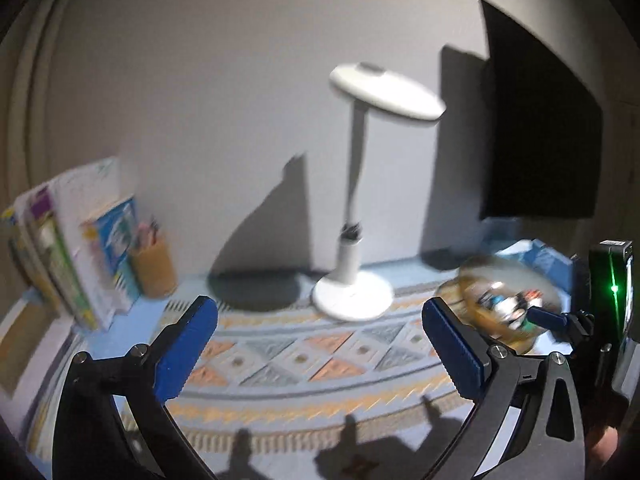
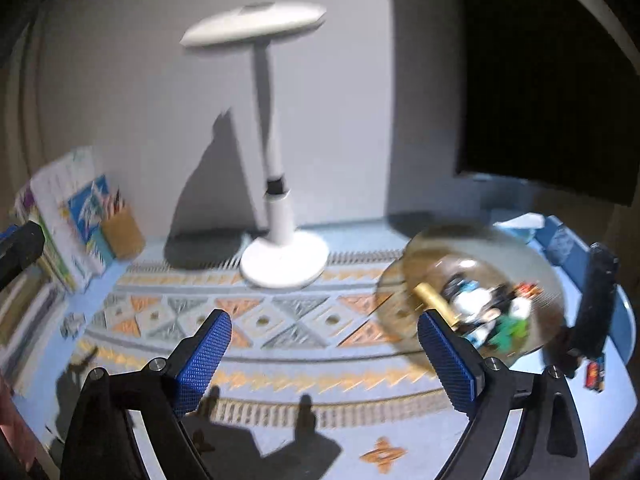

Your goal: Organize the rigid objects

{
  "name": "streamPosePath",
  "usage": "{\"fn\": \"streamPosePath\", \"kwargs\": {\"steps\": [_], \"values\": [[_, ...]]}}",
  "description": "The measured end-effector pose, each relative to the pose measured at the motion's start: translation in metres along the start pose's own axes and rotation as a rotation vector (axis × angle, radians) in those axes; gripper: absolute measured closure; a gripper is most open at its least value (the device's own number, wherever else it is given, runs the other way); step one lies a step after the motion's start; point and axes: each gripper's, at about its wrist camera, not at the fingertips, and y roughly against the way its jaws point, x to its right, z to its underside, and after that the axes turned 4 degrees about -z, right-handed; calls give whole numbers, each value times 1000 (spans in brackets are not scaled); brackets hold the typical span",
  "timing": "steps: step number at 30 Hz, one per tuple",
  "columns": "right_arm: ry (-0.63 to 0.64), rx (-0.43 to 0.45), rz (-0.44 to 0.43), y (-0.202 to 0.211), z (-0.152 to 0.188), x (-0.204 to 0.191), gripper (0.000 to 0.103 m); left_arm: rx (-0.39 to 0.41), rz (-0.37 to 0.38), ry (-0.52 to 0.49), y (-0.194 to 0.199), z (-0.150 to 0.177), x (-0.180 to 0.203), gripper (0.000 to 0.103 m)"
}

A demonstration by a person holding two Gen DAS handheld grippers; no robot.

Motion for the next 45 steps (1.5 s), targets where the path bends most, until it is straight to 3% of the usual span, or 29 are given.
{"fn": "streamPosePath", "kwargs": {"steps": [3,6,9,17,20,23,45], "values": [[42,-20,-3,-26,25,-14,9,-95,-63,7,-28,33,-10,0],[69,-50,22,-49,48,-19,9,-236,-201,0,-69,66,-23,0],[41,-109,-13,-69,64,-19,9,-258,-269,-24,-90,87,-31,1],[27,-148,-9,-88,78,-20,9,-300,-176,40,-111,109,-42,1],[36,-141,-18,-87,77,-22,9,-358,-149,62,-120,117,-44,1],[36,-151,-26,-89,78,-21,4,-356,-115,80,-120,117,-46,1],[4,-177,-25,-93,78,-15,3,-359,-129,60,-124,118,-44,1]]}}
